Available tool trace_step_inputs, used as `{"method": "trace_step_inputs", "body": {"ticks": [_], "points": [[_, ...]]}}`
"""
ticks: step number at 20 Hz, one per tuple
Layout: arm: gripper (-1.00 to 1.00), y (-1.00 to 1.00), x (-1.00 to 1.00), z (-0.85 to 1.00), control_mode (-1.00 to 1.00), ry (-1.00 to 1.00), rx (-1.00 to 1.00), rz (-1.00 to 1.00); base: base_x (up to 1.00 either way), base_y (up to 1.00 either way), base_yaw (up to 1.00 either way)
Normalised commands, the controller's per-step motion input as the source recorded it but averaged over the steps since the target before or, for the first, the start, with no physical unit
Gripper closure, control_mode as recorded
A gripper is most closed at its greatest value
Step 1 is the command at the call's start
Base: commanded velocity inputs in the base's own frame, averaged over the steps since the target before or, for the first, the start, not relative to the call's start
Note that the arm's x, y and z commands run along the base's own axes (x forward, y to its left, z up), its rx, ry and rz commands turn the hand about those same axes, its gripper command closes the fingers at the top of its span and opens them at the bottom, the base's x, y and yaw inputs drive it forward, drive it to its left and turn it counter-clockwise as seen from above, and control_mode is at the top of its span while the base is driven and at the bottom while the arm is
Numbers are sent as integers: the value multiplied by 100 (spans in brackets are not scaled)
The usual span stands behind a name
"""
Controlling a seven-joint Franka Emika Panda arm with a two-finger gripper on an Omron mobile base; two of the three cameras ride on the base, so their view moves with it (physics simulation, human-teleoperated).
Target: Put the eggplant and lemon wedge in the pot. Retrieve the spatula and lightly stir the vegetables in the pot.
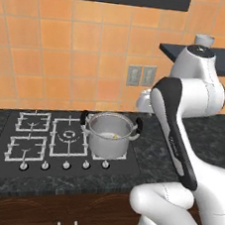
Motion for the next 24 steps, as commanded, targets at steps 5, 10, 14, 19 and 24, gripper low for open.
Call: {"method": "trace_step_inputs", "body": {"ticks": [5, 10, 14, 19, 24], "points": [[-100, -4, -4, 0, 100, 0, 0, -2, -17, 5, -1], [-100, 0, 0, 0, 100, 0, 0, 0, -24, 94, -3], [-100, 0, 0, 0, 100, 0, 0, 0, 0, 100, -6], [-100, 0, 0, 0, 100, 0, 0, 0, 15, 100, -7], [-100, 0, 0, 0, 100, 0, 0, 0, 31, 100, -2]]}}
